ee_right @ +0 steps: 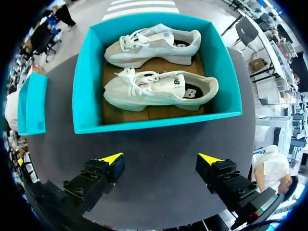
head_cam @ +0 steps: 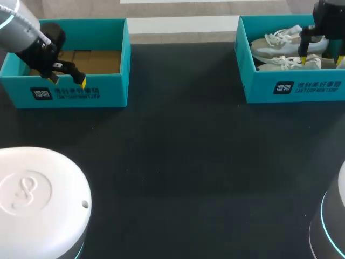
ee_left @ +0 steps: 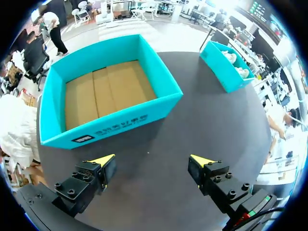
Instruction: Take the shoe out of the shoebox, open the shoe tongue, remove and reinsert the insole, then place the shoe into the shoebox
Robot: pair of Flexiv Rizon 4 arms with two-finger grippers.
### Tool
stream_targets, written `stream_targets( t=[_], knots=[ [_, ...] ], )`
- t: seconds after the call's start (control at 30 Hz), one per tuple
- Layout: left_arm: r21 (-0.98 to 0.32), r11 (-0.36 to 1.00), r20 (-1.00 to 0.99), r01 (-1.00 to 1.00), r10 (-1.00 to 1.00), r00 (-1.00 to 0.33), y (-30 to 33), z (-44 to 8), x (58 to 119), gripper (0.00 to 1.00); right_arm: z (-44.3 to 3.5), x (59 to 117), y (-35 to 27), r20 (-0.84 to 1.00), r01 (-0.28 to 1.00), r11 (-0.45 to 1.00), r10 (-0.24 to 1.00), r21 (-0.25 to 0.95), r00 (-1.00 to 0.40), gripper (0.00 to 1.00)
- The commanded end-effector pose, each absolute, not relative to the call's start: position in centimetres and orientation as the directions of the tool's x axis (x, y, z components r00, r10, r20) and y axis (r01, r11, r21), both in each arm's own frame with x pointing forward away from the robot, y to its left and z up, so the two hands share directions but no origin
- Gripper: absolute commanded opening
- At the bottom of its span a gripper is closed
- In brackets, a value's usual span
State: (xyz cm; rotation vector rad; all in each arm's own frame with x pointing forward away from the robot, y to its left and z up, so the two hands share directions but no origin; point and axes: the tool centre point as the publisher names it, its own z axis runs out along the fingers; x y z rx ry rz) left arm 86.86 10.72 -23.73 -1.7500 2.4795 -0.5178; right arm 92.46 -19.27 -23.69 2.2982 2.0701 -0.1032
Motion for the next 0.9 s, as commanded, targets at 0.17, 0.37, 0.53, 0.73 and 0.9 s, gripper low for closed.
stream_targets(
  t=[0.17,0.37,0.53,0.73,0.9],
  knots=[
    [-0.251,0.263,0.121,-0.932,-0.946,-0.299,12.3,-24.6,88.4,1.0,-24.6,89.6,-19.7,-0.064,0.99,-0.135,0.989,0.036,0.137,1.0],
    [-0.244,0.214,0.111,-0.946,-0.963,-0.247,12.9,-24.9,89.0,1.0,-24.5,89.3,-19.5,-0.08,0.99,-0.098,0.991,0.103,0.107,1.0],
    [-0.234,0.193,0.125,-0.953,-0.966,-0.227,13.0,-25.0,89.1,1.0,-24.5,89.0,-19.4,-0.096,0.989,-0.064,0.992,0.137,0.078,1.0],
    [-0.234,0.193,0.125,-0.953,-0.966,-0.227,13.0,-25.0,89.1,1.0,-24.8,88.8,-19.4,-0.094,0.989,-0.059,0.993,0.138,0.072,1.0],
    [-0.234,0.193,0.125,-0.953,-0.966,-0.227,13.0,-25.0,89.1,1.0,-25.3,88.5,-19.6,-0.075,0.989,-0.069,0.994,0.133,0.079,1.0]
  ],
)
